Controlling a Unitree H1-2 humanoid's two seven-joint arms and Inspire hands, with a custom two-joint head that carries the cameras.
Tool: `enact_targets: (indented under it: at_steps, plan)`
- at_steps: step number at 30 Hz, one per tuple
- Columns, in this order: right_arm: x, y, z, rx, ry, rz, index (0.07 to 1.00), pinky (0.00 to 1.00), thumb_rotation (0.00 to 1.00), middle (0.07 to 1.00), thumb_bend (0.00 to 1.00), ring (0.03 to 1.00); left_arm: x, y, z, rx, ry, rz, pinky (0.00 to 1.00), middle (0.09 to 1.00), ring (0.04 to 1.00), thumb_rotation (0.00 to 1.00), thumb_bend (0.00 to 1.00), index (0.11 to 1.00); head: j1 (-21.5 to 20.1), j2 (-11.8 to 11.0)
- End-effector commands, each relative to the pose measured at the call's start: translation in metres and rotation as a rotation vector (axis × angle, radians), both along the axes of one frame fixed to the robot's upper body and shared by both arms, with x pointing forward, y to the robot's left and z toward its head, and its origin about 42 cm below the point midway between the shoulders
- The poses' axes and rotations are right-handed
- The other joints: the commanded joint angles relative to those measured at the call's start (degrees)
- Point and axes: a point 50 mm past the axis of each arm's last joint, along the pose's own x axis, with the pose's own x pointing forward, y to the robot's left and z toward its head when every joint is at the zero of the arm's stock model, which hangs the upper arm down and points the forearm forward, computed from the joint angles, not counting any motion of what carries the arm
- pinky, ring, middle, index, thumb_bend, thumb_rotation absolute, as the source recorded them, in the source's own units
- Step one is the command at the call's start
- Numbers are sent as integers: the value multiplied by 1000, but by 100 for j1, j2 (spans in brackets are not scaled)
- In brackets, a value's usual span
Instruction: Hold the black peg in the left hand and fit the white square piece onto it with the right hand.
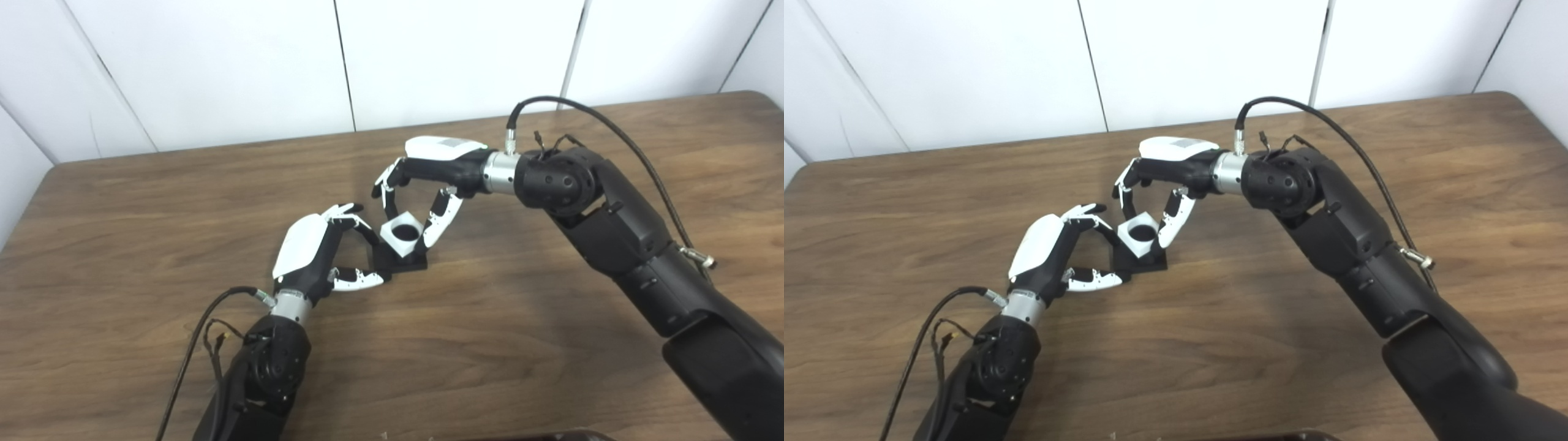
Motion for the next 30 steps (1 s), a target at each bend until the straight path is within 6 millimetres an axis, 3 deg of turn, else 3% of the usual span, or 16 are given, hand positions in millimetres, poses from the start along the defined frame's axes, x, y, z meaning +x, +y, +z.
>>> enact_targets:
  at_steps: [1, 22, 26, 28, 30]
  plan:
    - [3, 6, 22, 40, -82, 25, 480, 788, 141, 805, 517, 849, -2, 1, 1, 29, 1, -16, 907, 881, 933, 83, 520, 488, 9, 4]
    - [2, -8, -9, 21, -14, -41, 491, 778, 147, 817, 519, 851, -3, 5, 4, 34, -2, -10, 892, 881, 929, 84, 519, 488, 33, 29]
    - [2, -10, -8, -33, 2, -61, 817, 780, 374, 867, 883, 871, -3, 4, 3, 34, -2, -10, 892, 880, 929, 83, 520, 487, 34, 32]
    - [2, -11, -8, -67, 16, -78, 929, 793, 435, 906, 968, 899, -3, 4, 3, 35, -1, -12, 887, 880, 928, 83, 520, 487, 42, 37]
    - [2, -12, -7, -99, 23, -94, 982, 802, 470, 940, 993, 920, -3, 4, 3, 35, 1, -13, 890, 881, 929, 83, 520, 488, 35, 37]
